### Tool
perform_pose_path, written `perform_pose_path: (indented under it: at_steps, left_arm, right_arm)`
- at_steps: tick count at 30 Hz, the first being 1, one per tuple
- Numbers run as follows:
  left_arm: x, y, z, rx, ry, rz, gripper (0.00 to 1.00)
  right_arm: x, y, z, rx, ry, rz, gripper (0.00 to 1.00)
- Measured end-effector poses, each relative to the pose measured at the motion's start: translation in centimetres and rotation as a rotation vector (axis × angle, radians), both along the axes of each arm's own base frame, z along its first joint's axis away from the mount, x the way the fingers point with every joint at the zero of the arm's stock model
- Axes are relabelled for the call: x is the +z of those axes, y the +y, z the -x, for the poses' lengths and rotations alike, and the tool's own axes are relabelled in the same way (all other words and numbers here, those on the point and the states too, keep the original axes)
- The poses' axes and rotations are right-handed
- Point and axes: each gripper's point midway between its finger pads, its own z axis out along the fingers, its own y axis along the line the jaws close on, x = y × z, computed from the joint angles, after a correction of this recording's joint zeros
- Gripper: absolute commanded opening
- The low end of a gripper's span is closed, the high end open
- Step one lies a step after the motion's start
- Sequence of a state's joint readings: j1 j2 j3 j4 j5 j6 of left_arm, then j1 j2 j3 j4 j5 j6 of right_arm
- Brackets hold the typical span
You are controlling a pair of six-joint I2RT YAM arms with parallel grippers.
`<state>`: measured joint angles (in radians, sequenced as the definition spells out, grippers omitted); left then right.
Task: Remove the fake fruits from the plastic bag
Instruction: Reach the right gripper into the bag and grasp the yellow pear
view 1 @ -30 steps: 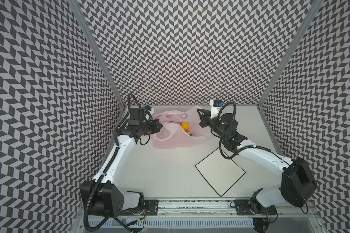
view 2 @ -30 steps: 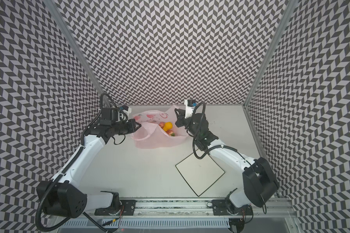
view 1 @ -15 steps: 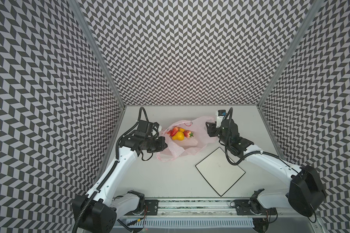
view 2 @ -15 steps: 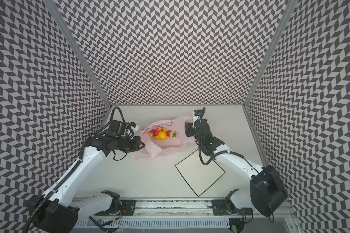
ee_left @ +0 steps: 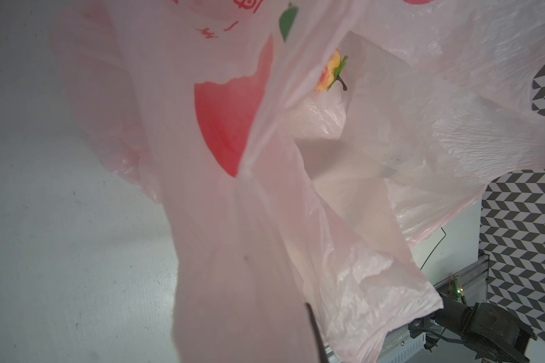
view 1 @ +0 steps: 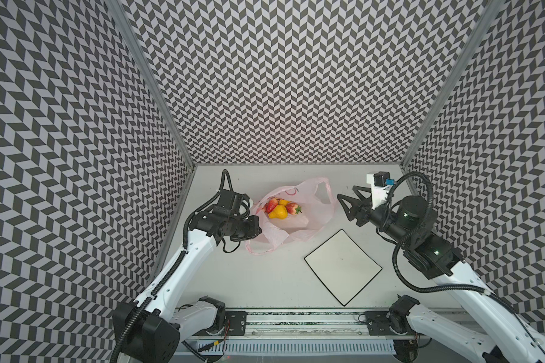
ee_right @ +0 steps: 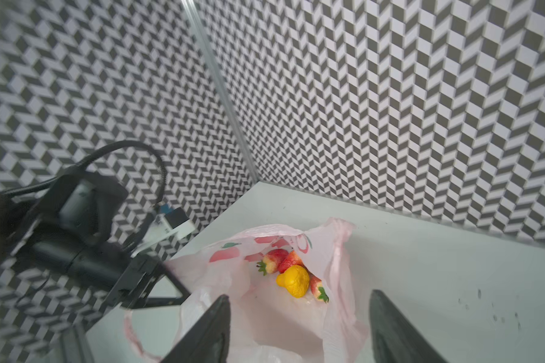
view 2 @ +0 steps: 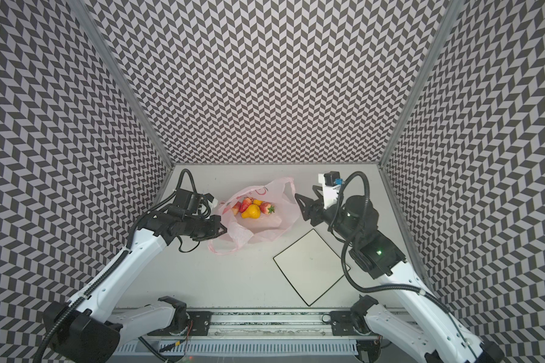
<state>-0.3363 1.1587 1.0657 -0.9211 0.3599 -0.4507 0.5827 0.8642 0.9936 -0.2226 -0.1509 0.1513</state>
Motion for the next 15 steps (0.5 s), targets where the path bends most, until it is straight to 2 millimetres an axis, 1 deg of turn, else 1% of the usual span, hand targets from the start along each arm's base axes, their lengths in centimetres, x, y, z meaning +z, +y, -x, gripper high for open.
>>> perform_pose_path:
  at_steps: [1,2,4,5,7,8,9,10,12,15]
  left_arm:
    - [0.0,0.0,0.0,-0.002,0.000,0.000,0.00]
    - [0.0,-0.1,0.1,-0.004,0.000,0.000,0.00]
    - [0.0,-0.2,0.1,-0.007,0.002,-0.001,0.00]
    - [-0.1,-0.2,0.2,-0.009,0.003,-0.001,0.00]
    - [-0.1,-0.2,0.3,-0.010,0.007,-0.004,0.00]
    - [-0.1,-0.2,0.3,-0.009,0.008,-0.006,0.00]
    - [-0.2,-0.1,0.4,-0.007,0.010,-0.007,0.00]
    - [-0.2,-0.1,0.4,-0.004,0.012,-0.007,0.00]
    - [-0.1,0.0,0.5,0.003,0.015,-0.006,0.00]
    - [0.1,0.2,0.7,0.012,0.010,-0.006,0.00]
  right_arm:
    - [0.3,0.7,0.6,0.040,-0.011,-0.002,0.53]
    - [0.4,1.9,1.3,0.092,-0.020,0.001,0.50]
    - [-0.3,5.1,2.5,0.194,-0.026,0.030,0.47]
    - [-1.0,6.8,3.2,0.241,-0.025,0.055,0.44]
    - [-3.4,10.4,3.8,0.307,-0.016,0.124,0.41]
    - [-5.1,12.2,3.6,0.323,0.003,0.167,0.41]
    - [-7.0,13.6,3.0,0.321,0.032,0.210,0.41]
    - [-8.5,14.4,2.3,0.305,0.054,0.244,0.39]
    - [-11.9,15.6,0.2,0.250,0.102,0.316,0.37]
    - [-15.4,16.5,-1.6,0.202,0.137,0.392,0.36]
